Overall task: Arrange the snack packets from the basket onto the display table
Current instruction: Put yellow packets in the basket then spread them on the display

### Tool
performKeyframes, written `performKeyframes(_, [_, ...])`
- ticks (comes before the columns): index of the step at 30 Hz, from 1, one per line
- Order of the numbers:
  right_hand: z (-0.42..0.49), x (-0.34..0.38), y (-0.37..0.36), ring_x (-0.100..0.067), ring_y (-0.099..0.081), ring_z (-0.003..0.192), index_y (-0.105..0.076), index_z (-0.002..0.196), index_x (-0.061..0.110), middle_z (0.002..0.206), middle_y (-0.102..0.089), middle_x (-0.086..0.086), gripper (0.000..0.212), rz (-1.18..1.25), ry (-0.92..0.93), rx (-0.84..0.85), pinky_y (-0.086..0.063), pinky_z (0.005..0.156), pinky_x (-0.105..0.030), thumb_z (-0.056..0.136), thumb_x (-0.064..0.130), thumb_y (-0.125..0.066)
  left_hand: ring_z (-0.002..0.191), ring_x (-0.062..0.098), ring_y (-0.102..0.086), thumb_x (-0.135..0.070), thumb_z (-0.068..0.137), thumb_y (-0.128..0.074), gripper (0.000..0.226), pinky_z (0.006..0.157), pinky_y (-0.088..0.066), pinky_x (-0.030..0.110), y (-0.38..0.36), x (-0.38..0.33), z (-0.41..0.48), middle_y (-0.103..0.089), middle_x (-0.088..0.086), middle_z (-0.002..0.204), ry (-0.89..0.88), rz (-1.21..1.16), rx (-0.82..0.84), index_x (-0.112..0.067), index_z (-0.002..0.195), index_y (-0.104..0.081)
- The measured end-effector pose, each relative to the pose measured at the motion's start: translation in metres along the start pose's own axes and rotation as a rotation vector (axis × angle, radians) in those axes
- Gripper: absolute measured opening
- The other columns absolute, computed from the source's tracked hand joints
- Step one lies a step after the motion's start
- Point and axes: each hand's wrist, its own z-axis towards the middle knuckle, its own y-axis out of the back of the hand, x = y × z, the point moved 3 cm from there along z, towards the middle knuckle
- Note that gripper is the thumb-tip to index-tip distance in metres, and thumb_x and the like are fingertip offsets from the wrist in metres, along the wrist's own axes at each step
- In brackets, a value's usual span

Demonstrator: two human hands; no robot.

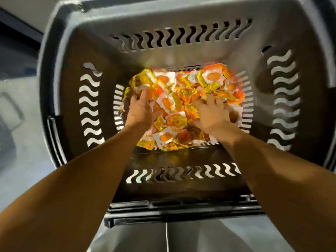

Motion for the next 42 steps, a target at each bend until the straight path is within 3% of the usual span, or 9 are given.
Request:
performKeyframes(9, [-0.030, -0.020, 0.018, -0.032, -0.053, 0.120, -0.057, 0.123, 0.031, 0.128, -0.056, -0.007, 0.040, 0.369, 0.012, -0.080, -0.049, 0.093, -0.046, 0.087, 0.029, -0.073, 0.083, 0.025, -0.049, -0.039, 0.078, -0.077, 0.045, 0.080, -0.048, 0.035, 0.036, -0.007, -0.017, -0.047, 0.007, 0.102, -0.123, 0.022, -0.087, -0.019, 0.113, -0.057])
performKeyframes(20, [-0.148, -0.060, 0.102, -0.032, -0.063, 0.093, -0.070, 0.104, 0.021, 0.102, -0.067, -0.013, 0.013, 0.589, -0.084, -0.366, -0.046, 0.081, -0.034, 0.092, 0.021, -0.066, 0.090, 0.026, -0.054, -0.038, 0.082, -0.062, 0.029, 0.071, -0.036, 0.026, 0.120, -0.046, -0.103, -0.061, 0.009, 0.102, -0.096, -0.093, -0.058, -0.019, 0.104, -0.062])
performKeyframes(23, [-0.174, -0.060, 0.127, -0.027, -0.064, 0.090, -0.069, 0.102, 0.028, 0.098, -0.068, -0.009, 0.011, 0.657, -0.084, -0.406, -0.051, 0.083, -0.037, 0.091, 0.026, -0.067, 0.082, 0.025, -0.061, -0.042, 0.076, -0.064, 0.029, 0.071, -0.049, 0.030, 0.138, -0.050, -0.129, -0.063, 0.010, 0.096, -0.059, -0.147, -0.082, -0.028, 0.101, -0.061])
performKeyframes(27, [-0.213, -0.048, 0.162, -0.023, -0.065, 0.087, -0.070, 0.100, 0.023, 0.097, -0.069, -0.007, 0.009, 0.683, -0.011, -0.476, -0.048, 0.079, -0.030, 0.092, 0.023, -0.068, 0.076, 0.009, -0.055, -0.018, 0.080, -0.075, 0.025, 0.058, -0.042, 0.009, 0.173, -0.075, -0.161, -0.060, 0.003, 0.100, -0.079, -0.183, -0.112, -0.033, 0.093, -0.060])
performKeyframes(30, [-0.242, -0.037, 0.191, -0.023, -0.064, 0.090, -0.071, 0.101, 0.023, 0.097, -0.068, -0.006, 0.010, 0.687, -0.023, -0.495, -0.052, 0.080, -0.039, 0.092, 0.021, -0.068, 0.085, 0.013, -0.056, -0.014, 0.081, -0.075, 0.026, 0.070, -0.048, 0.019, 0.203, -0.095, -0.186, -0.058, -0.003, 0.100, -0.142, -0.139, -0.091, -0.028, 0.099, -0.063])
performKeyframes(33, [-0.275, -0.030, 0.225, -0.020, -0.064, 0.084, -0.071, 0.103, 0.024, 0.103, -0.067, -0.008, 0.013, 0.697, -0.033, -0.500, -0.044, 0.075, -0.020, 0.092, 0.019, -0.068, 0.087, 0.010, -0.053, -0.020, 0.083, -0.074, 0.024, 0.062, -0.034, 0.004, 0.247, -0.116, -0.220, -0.053, -0.008, 0.098, -0.160, -0.121, -0.097, -0.023, 0.106, -0.065])
performKeyframes(36, [-0.320, -0.022, 0.271, -0.013, -0.064, 0.065, -0.070, 0.102, 0.024, 0.102, -0.067, -0.004, 0.010, 0.724, -0.015, -0.524, -0.039, 0.064, -0.003, 0.093, 0.021, -0.068, 0.089, 0.012, -0.056, -0.019, 0.081, -0.075, 0.028, 0.068, -0.040, 0.013, 0.296, -0.139, -0.255, -0.057, -0.004, 0.107, -0.181, -0.156, -0.111, -0.025, 0.107, -0.066])
performKeyframes(40, [-0.381, -0.011, 0.337, -0.018, -0.066, 0.092, -0.069, 0.101, 0.031, 0.100, -0.070, 0.003, 0.013, 0.724, -0.013, -0.584, -0.045, 0.082, -0.028, 0.089, 0.026, -0.071, 0.095, 0.020, -0.058, -0.009, 0.073, -0.075, 0.033, 0.083, -0.049, 0.033, 0.370, -0.182, -0.302, -0.061, -0.004, 0.100, -0.254, -0.240, -0.153, -0.026, 0.100, -0.065])
performKeyframes(42, [-0.413, -0.005, 0.375, -0.014, -0.065, 0.091, -0.071, 0.099, 0.028, 0.098, -0.072, 0.003, 0.014, 0.726, 0.012, -0.637, -0.041, 0.078, -0.019, 0.086, 0.023, -0.074, 0.099, 0.021, -0.060, -0.012, 0.073, -0.076, 0.037, 0.089, -0.048, 0.034, 0.406, -0.202, -0.329, -0.060, -0.007, 0.102, -0.282, -0.290, -0.166, -0.022, 0.108, -0.067])
